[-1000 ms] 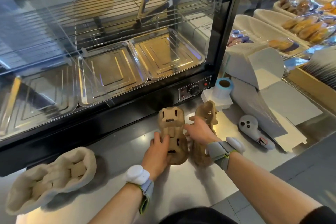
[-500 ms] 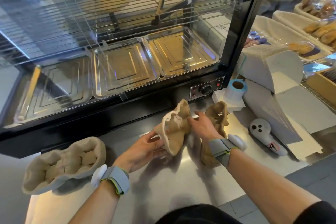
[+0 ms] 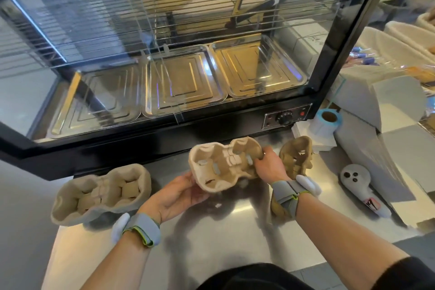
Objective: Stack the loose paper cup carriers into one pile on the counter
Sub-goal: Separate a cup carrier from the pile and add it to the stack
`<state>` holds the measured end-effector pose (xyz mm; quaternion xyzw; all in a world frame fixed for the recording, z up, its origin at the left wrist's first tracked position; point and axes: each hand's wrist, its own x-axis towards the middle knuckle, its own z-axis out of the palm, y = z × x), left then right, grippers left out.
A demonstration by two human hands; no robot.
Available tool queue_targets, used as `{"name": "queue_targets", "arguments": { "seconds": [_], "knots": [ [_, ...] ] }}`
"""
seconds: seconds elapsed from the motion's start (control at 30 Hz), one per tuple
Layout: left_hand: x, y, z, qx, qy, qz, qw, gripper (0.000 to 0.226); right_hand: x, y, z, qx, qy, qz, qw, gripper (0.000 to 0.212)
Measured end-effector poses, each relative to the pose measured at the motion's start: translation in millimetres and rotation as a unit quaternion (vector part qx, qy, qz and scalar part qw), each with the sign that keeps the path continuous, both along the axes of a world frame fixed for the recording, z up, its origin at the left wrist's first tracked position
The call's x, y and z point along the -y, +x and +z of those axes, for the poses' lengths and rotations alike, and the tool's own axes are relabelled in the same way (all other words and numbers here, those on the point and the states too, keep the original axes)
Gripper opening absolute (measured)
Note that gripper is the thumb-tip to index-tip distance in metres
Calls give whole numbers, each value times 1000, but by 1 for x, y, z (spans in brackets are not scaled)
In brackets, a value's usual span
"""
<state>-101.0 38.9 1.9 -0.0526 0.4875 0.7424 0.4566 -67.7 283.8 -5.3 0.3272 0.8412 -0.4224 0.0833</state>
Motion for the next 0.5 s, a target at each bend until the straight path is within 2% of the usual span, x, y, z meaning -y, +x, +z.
{"name": "queue_targets", "arguments": {
  "seconds": [0.03, 0.13, 0.3, 0.37, 0.43, 0.5],
  "knots": [
    [1, -3, 1, -22, -44, 18, 999, 24, 0, 0, -1, -2, 3, -9, 1000, 34],
    [1, -8, 4, -68, -162, 90, 980, 32, 3, 1, -3, -10, 1, -28, 1000, 33],
    [-5, -8, 5, -154, -282, 179, 930, 42, 14, -3, -1, -22, 1, -29, 999, 34],
    [-2, -5, 5, -233, -353, 199, 884, 44, 17, -3, -3, -27, 6, -23, 999, 33],
    [0, -2, 5, -344, -443, 183, 808, 33, 18, -2, -3, -29, 19, -17, 999, 31],
    [5, 1, 6, -415, -505, 171, 737, 27, 21, -1, -3, -27, 32, -2, 999, 29]
  ]
}}
